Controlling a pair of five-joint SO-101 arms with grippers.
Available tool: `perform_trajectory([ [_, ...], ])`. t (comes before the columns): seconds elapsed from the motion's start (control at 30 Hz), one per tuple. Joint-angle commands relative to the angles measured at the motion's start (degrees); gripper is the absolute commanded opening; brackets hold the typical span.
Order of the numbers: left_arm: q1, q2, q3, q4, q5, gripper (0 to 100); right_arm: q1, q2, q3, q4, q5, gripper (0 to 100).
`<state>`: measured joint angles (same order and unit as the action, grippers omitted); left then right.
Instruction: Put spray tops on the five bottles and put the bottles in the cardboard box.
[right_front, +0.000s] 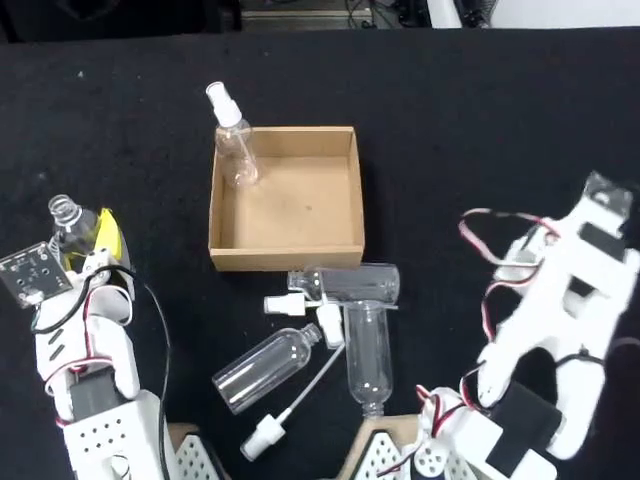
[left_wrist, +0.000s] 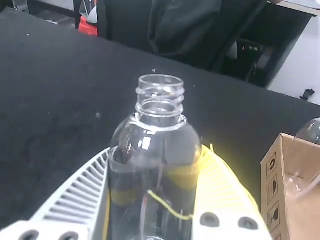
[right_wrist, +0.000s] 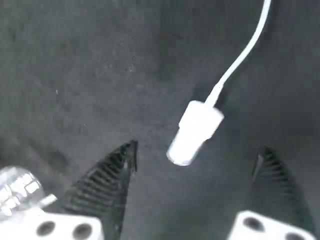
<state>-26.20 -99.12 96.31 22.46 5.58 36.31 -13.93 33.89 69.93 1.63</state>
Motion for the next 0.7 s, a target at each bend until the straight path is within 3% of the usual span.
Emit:
perform_trajectory([
  [0.0,-0.3,-5.3,0.5,3.8,0.5,3,5.8,0.1,-7.4,-0.3,35.6,31.1],
  [0.13,-0.3,-5.5,0.5,4.4,0.5,3,9.3,-0.1,-7.3,-2.5,69.2,31.1],
  [0.37,-0.3,-5.5,0.5,4.5,0.5,3,15.1,-0.7,-3.6,4.8,117.5,30.8],
  [0.5,-0.2,-5.4,0.5,4.6,0.5,3,15.5,-2.4,-1.6,10.1,128.4,30.7],
  [0.67,-0.2,-5.4,0.5,4.6,0.5,3,12.7,-2.4,6.4,-0.4,130.5,30.7],
])
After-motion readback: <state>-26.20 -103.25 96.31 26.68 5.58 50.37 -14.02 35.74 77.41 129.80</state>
